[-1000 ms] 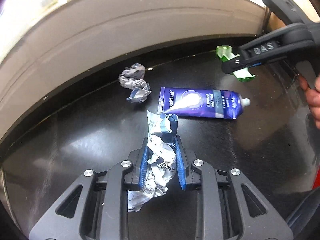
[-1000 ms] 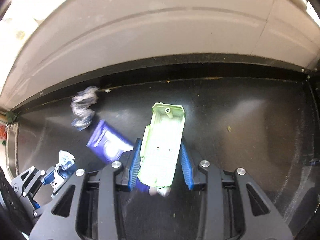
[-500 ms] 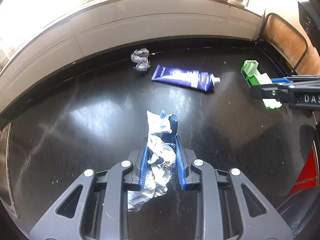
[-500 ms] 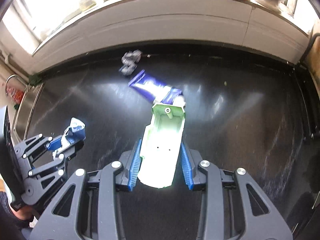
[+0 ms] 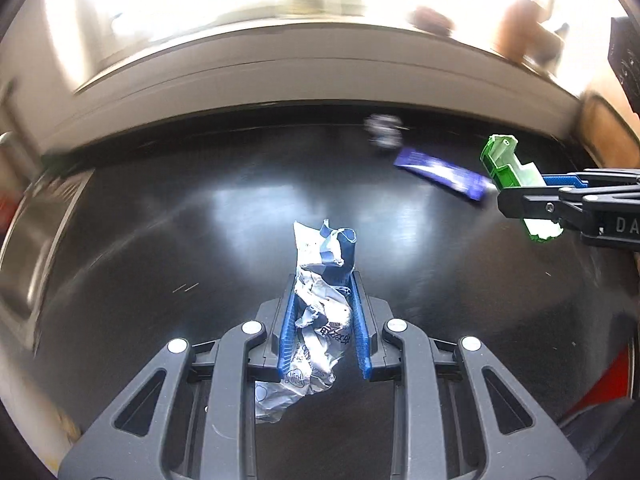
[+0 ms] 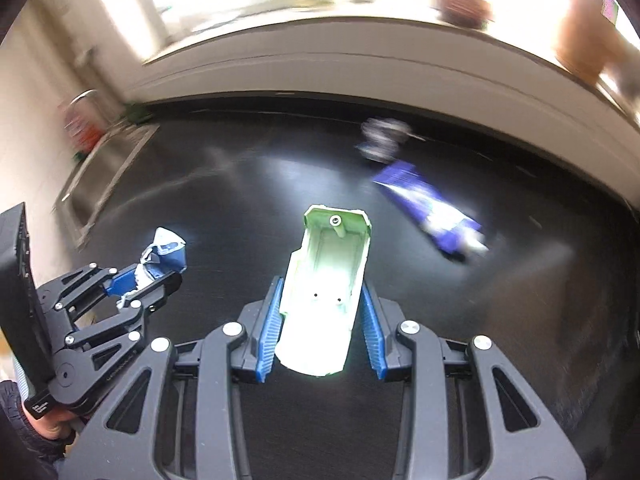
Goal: Collect trash
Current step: 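Carry foil wrapper and green tray over the bin and open both tools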
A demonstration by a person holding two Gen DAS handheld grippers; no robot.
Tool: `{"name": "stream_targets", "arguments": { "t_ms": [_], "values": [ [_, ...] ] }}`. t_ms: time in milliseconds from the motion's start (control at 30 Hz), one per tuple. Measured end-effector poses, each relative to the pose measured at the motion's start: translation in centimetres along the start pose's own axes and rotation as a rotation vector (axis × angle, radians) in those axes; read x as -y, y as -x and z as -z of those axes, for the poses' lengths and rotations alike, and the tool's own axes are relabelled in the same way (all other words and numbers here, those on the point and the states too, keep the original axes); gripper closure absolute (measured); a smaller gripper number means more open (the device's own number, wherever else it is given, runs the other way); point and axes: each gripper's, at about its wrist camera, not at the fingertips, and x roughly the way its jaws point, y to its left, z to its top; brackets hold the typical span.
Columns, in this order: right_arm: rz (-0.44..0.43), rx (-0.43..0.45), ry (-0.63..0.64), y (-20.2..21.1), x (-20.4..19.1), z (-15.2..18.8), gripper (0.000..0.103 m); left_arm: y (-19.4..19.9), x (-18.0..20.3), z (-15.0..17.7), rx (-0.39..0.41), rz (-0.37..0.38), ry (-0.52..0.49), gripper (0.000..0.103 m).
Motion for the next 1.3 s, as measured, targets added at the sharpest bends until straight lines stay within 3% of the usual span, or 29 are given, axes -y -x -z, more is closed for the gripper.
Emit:
{"name": "stream_targets", "arguments": {
  "t_ms": [167,267,467,567,700,833,1067,1233,1267,1300],
  "values": [
    [-0.176,-0.056,0.236,-3.0,-10.3,-1.5,0.066,3.9,-7.5,4.8,0.012,-0.153,0.220,0.079],
    [-0.282,-0.106,0.389,-4.8,-17.3,-1.1,0.066,6.7,-12.1,9.4,0.006,-0.272,0.365,0.079],
    [-0.478,-0.271,0.676,-8.7,-31.3,2.7,0.066,11.1,-19.5,20.4,-0.058,-0.456,0.681,0.079],
    [-0.548,-0.338,0.786,-10.1,-36.8,5.1,0.066,12.2,-21.9,24.8,-0.088,-0.501,0.817,0.079],
    [-0.612,-0.441,0.886,-12.8,-43.3,8.0,0.066,12.9,-25.0,30.5,-0.091,-0.510,1.012,0.079],
    [-0.605,-0.496,0.962,-16.5,-48.5,10.2,0.065,11.8,-27.4,34.4,-0.042,-0.498,1.143,0.078],
    [-0.569,-0.548,1.024,-21.6,-53.5,11.6,0.065,7.5,-31.2,36.9,-0.047,-0.463,1.210,0.078],
    [-0.560,-0.549,1.040,-23.2,-55.0,11.7,0.065,6.0,-32.9,37.8,-0.046,-0.432,1.224,0.078],
    [-0.561,-0.547,1.038,-23.4,-55.2,11.6,0.065,5.9,-33.0,37.9,-0.047,-0.425,1.227,0.076],
    [-0.562,-0.547,1.039,-23.5,-55.3,11.6,0.061,5.7,-33.2,38.1,-0.048,-0.415,1.229,0.066]
  ]
}}
